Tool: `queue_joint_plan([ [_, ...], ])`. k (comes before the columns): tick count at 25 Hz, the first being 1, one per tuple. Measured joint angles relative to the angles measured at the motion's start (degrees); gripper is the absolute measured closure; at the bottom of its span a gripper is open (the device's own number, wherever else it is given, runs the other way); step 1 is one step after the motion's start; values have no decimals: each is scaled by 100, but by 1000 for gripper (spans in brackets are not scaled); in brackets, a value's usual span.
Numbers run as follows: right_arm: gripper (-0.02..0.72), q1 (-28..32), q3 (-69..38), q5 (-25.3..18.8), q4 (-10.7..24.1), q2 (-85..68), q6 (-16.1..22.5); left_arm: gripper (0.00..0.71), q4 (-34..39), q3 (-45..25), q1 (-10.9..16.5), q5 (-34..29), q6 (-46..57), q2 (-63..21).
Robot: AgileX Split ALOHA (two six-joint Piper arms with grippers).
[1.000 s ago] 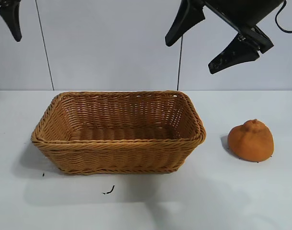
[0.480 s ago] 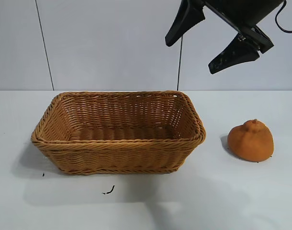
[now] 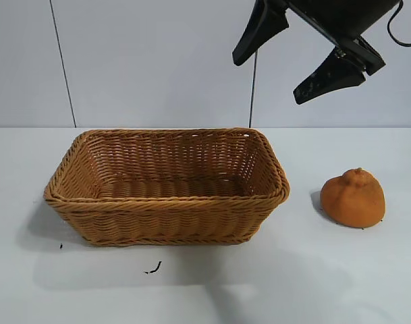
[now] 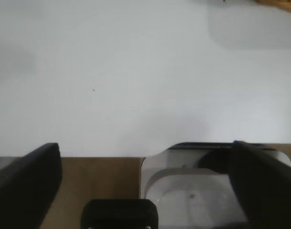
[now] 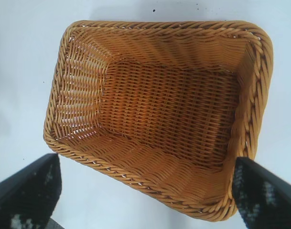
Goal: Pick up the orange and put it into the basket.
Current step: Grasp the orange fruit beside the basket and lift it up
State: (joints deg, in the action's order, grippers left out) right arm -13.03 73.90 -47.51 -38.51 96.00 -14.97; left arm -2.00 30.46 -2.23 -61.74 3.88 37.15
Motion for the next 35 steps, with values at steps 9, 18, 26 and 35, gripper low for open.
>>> queue_joint_plan([
  [9, 8, 0, 0, 0, 0, 0, 0, 33, 2, -156, 0, 100, -89, -1522],
  [18, 8, 0, 0, -37, 0, 0, -45, 33, -17, -165, 0, 116, -89, -3343],
  [26, 8, 0, 0, -93, 807, 0, 19, 33, -21, -165, 0, 110, -89, -3739],
  [35, 8, 411, 0, -130, 2705, 0, 1091, 33, -21, -165, 0, 110, -89, -3739],
])
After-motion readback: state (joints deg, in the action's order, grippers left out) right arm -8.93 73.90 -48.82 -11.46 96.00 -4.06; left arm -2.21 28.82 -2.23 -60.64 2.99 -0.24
